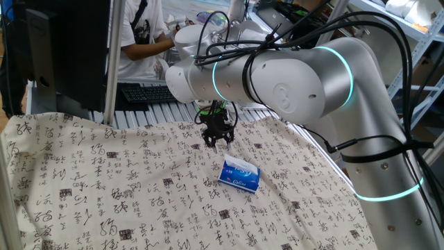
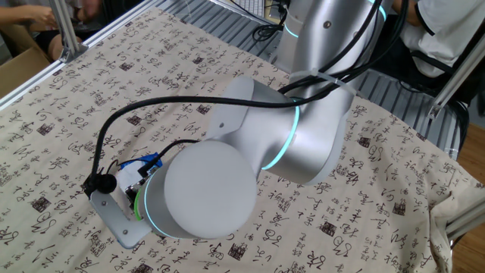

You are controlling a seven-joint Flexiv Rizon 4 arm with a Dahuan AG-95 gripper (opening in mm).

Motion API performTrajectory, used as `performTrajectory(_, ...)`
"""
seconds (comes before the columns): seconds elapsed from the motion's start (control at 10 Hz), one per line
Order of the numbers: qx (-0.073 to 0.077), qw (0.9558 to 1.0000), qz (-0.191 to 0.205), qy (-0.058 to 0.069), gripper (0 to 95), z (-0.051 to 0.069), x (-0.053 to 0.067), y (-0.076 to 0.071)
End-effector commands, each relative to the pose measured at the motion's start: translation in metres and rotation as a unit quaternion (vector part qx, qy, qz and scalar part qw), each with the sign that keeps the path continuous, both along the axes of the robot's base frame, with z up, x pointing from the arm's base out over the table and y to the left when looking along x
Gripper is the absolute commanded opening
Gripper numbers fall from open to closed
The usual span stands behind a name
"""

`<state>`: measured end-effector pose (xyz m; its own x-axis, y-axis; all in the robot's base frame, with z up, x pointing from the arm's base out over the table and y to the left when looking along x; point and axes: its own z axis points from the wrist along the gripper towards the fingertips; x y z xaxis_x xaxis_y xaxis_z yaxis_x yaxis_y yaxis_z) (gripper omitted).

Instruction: Pull out a napkin

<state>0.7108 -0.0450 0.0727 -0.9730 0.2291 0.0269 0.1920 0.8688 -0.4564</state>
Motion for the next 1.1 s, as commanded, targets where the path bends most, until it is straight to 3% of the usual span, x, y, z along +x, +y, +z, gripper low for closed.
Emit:
performTrajectory(0.1,-0.001,1.0000,0.000,0.000,38.0,0.000,0.000,0.000)
performTrajectory(0.6,-0.001,1.0000,0.000,0.000,38.0,0.000,0.000,0.000)
performTrajectory(0.7,-0.014,0.9997,0.013,0.013,38.0,-0.004,-0.017,-0.009)
performTrajectory(0.8,-0.014,0.9997,0.013,0.013,19.0,-0.003,-0.017,-0.010)
performTrajectory(1.1,-0.006,0.9997,0.017,0.016,19.0,0.004,-0.017,-0.015)
